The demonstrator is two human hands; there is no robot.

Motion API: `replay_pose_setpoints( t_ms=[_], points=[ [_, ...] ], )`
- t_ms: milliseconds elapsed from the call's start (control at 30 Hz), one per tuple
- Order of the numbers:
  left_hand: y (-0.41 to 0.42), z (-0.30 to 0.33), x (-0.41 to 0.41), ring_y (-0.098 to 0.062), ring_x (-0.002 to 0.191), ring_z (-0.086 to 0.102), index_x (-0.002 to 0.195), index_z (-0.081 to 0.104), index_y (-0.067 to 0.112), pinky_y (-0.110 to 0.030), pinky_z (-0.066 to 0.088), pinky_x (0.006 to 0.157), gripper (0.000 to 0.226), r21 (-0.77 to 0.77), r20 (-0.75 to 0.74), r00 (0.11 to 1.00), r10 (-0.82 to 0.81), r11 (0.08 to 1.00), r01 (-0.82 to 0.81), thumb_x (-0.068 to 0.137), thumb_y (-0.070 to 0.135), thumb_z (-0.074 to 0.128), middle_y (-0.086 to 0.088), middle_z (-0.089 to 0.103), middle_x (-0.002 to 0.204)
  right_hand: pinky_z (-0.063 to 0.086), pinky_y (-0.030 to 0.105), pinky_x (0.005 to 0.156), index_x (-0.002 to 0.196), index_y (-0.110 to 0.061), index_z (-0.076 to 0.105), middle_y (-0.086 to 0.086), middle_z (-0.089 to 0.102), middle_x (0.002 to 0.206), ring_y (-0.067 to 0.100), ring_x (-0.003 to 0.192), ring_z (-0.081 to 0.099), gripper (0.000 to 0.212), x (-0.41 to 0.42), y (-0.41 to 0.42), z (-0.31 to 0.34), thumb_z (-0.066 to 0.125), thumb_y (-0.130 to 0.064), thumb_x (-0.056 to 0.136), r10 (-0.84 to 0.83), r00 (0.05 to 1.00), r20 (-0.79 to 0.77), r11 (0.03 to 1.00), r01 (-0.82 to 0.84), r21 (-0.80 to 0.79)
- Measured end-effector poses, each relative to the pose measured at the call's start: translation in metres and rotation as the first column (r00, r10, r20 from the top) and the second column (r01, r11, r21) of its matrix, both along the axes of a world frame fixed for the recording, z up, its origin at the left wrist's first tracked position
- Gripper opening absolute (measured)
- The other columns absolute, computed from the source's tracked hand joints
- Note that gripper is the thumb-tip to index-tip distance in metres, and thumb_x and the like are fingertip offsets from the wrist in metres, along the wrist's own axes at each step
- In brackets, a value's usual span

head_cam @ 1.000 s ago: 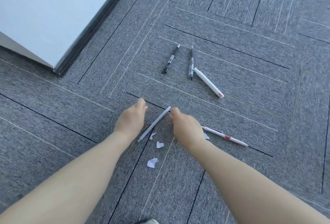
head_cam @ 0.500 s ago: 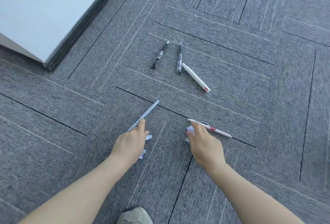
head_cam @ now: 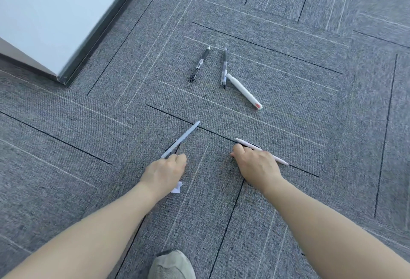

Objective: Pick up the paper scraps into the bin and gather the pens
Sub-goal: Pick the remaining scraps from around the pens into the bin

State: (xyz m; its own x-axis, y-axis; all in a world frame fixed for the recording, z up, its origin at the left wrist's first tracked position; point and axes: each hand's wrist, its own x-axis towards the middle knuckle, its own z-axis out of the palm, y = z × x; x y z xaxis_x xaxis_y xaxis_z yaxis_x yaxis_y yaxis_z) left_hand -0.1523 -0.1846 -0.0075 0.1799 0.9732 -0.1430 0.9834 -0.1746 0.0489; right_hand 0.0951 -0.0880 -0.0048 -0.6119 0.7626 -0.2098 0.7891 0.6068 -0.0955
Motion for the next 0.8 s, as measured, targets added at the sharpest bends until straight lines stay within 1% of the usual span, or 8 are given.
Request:
replay_pose_setpoints(
  t_ms=[100,200,300,433,533,633,700,800],
  points=[
    [-0.007,0.007,-0.003,-0.02,0.03,0.04,0.071,0.036,0.016,-0.02,0.026,0.027,0.029,-0.01,0.177,0.972,0.154,0.988,-0.155,0.088,0.012,0.058,0.011,0.032,0.049,0.035,0.03,0.04,0.088,-0.014,0.041,0.0,0.056,0.06,0.021,0.046,0.053,0.025,-0.003,-0.003,0.008,0.032,-0.03,0.104,-0.329,0.923,-0.197,0.939,0.299,-0.168],
    [-0.02,0.01,-0.006,-0.023,0.043,0.035,0.067,0.031,0.018,-0.026,0.022,0.042,0.037,-0.095,0.349,0.843,0.409,0.911,-0.402,0.088,0.011,0.06,0.012,0.027,0.051,0.031,0.03,0.045,0.08,-0.013,0.045,0.0,0.047,0.059,0.014,0.047,0.037,0.032,-0.016,-0.008,0.023,0.035,-0.032,0.103,-0.787,0.494,-0.369,0.604,0.498,-0.622],
    [-0.027,0.014,-0.002,-0.028,0.048,0.039,0.071,0.035,0.016,-0.031,0.025,0.046,0.029,-0.155,0.376,0.755,0.538,0.84,-0.521,0.092,0.016,0.054,0.006,0.037,0.051,0.028,0.024,0.039,0.089,-0.007,0.051,-0.002,0.057,0.061,0.009,0.042,0.031,0.03,-0.038,-0.022,0.035,0.036,-0.029,0.104,-0.982,0.12,-0.147,0.171,0.221,-0.96],
    [-0.018,0.013,0.006,-0.026,0.047,0.05,0.104,0.039,0.015,-0.029,0.031,0.039,0.008,-0.191,0.271,0.823,0.499,0.866,-0.462,0.099,0.02,0.042,-0.001,0.052,0.058,0.037,0.022,0.037,0.103,-0.006,0.051,0.006,0.063,0.076,0.006,0.04,0.033,0.018,-0.058,-0.035,0.039,0.045,-0.023,0.101,-0.99,0.138,0.032,-0.037,-0.029,-0.999],
    [-0.007,0.013,0.011,-0.027,0.054,0.059,0.127,0.03,0.02,-0.033,0.046,0.044,0.027,-0.215,0.146,0.883,0.446,0.885,-0.412,0.101,0.026,0.033,-0.006,0.065,0.071,0.045,0.026,0.044,0.096,-0.008,0.049,0.006,0.055,0.074,0.008,0.04,0.042,0.009,-0.062,-0.039,0.033,0.049,-0.016,0.099,-0.96,0.28,-0.016,0.008,-0.03,-1.0],
    [0.003,0.017,0.015,-0.031,0.066,0.067,0.124,0.032,0.016,-0.036,0.047,0.049,0.024,-0.226,0.058,0.912,0.406,0.895,-0.385,0.102,0.026,0.031,-0.01,0.07,0.083,0.044,0.032,0.049,0.104,-0.017,0.053,0.004,0.058,0.077,0.016,0.051,0.047,0.012,-0.072,-0.047,0.029,0.042,-0.021,0.1,-0.708,0.687,-0.161,0.383,0.184,-0.905],
    [0.01,0.018,0.015,-0.033,0.072,0.067,0.117,0.034,0.012,-0.036,0.04,0.05,0.02,-0.233,0.008,0.923,0.385,0.898,-0.373,0.103,0.025,0.029,-0.011,0.07,0.088,0.047,0.034,0.059,0.11,-0.022,0.051,0.009,0.064,0.089,0.026,0.067,0.057,0.015,-0.082,-0.056,0.027,0.041,-0.026,0.1,-0.373,0.909,-0.188,0.661,0.118,-0.741],
    [0.016,0.017,0.011,-0.033,0.075,0.067,0.112,0.038,0.01,-0.036,0.035,0.052,0.021,-0.239,-0.03,0.943,0.333,0.913,-0.33,0.103,0.026,0.028,-0.011,0.069,0.09,0.048,0.04,0.062,0.113,-0.016,0.043,0.016,0.064,0.092,0.036,0.08,0.062,0.022,-0.096,-0.066,0.026,0.045,-0.032,0.099,-0.037,0.987,-0.156,0.811,-0.062,-0.582]
  ],
)
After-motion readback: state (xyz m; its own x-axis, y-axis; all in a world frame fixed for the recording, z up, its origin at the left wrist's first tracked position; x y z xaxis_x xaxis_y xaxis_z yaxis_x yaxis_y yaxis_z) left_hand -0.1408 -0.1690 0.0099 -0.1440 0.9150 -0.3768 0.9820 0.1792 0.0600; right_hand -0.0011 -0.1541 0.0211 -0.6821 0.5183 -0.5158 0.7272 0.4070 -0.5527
